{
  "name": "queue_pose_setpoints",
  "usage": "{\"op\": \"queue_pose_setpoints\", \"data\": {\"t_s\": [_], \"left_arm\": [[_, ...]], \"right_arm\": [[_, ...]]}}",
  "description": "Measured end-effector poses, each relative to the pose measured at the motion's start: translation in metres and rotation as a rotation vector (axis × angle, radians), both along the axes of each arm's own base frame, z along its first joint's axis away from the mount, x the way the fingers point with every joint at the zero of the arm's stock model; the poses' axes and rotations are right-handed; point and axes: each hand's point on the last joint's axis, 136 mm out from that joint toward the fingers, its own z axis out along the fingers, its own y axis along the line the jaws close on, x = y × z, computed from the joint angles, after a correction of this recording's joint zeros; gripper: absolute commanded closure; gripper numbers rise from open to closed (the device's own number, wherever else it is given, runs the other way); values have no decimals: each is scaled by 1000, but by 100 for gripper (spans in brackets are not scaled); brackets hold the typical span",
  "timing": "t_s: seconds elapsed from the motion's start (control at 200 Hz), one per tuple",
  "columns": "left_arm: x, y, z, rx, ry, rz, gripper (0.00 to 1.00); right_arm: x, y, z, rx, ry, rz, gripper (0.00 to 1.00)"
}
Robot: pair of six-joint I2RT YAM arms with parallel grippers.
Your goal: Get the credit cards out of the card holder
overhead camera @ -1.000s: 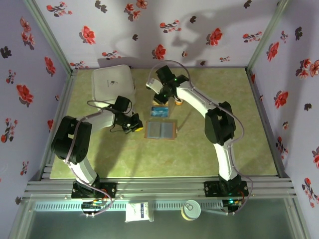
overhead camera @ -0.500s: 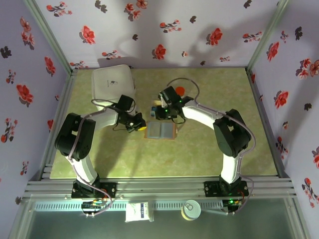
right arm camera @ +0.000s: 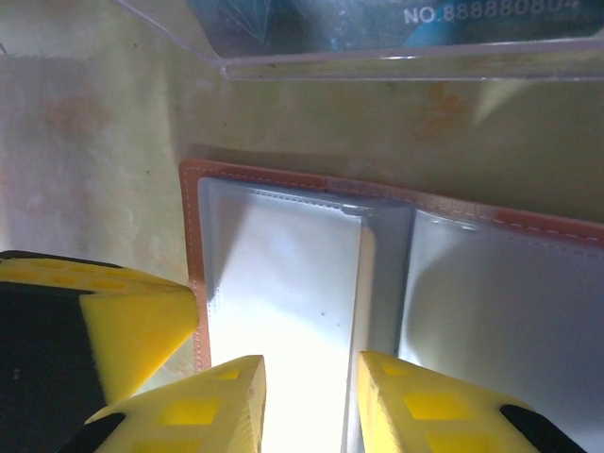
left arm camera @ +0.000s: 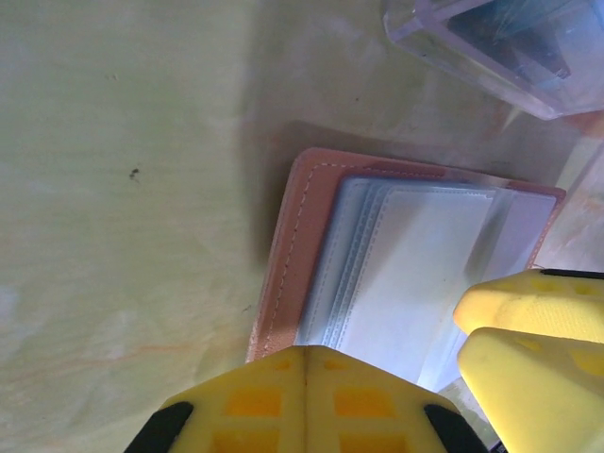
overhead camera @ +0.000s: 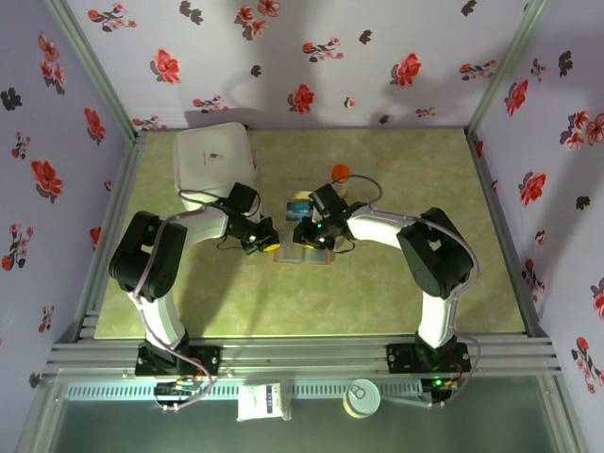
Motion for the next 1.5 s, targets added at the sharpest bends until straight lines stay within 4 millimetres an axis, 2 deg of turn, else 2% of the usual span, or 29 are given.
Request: {"op": "queue_pose_setpoints", "data": {"t_s": [0.265, 0.69, 1.5], "left_arm": [[0, 3, -3, 21, -5, -3, 100], [-3, 6, -6, 38, 5, -6, 100], [-4, 7, -9, 58, 24, -10, 100]], "right_arm": [[-3, 7, 3, 24, 7, 3, 73], [-5, 8, 3, 28, 19, 4, 72], [-11, -16, -12, -109, 29, 6, 77]]}}
